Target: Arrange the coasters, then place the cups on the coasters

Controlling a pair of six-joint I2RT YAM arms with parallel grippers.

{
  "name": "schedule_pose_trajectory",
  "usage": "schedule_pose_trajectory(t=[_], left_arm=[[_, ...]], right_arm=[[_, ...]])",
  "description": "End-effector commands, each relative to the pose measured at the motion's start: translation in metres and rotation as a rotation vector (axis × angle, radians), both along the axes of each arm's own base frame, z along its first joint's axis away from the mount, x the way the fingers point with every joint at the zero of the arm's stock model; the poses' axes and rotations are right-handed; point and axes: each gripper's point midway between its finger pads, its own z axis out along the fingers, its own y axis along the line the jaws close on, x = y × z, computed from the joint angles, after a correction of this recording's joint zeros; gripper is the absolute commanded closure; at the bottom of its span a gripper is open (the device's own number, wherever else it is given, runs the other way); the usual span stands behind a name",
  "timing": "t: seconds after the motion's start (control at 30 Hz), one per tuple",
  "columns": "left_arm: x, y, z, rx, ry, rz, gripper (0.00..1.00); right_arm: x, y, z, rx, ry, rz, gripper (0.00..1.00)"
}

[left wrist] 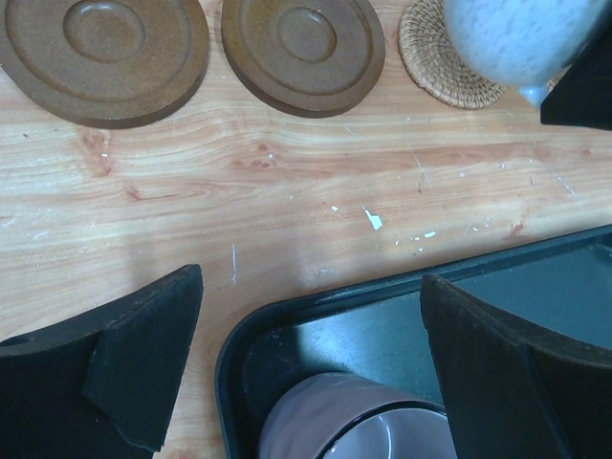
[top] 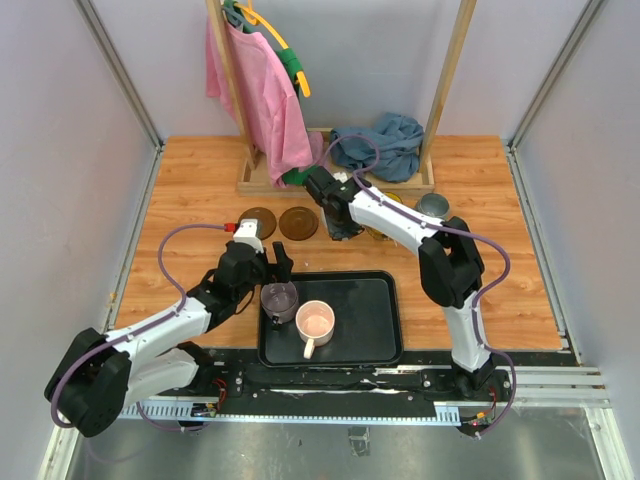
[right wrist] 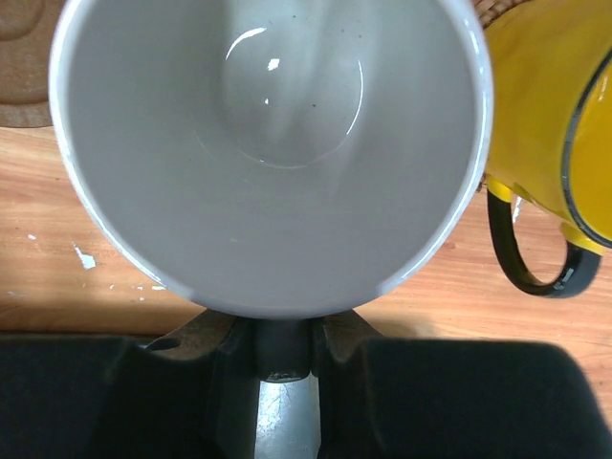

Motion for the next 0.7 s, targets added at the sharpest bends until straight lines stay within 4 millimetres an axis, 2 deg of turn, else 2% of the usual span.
schedule_pose_trajectory(t=[0.0, 0.67], left_arm=[[0.005, -0.004, 0.01, 0.005, -0.03, -0.006, 0.0], [0.003, -0.005, 0.0, 0.008, 0.001, -0.013, 0.0]], right_arm=[[0.012, 0.002, 0.01, 0.03, -0.039, -0.048, 0.99], [0.025, -0.006, -0.012, 0.069, -0.071, -0.11, 0.99]])
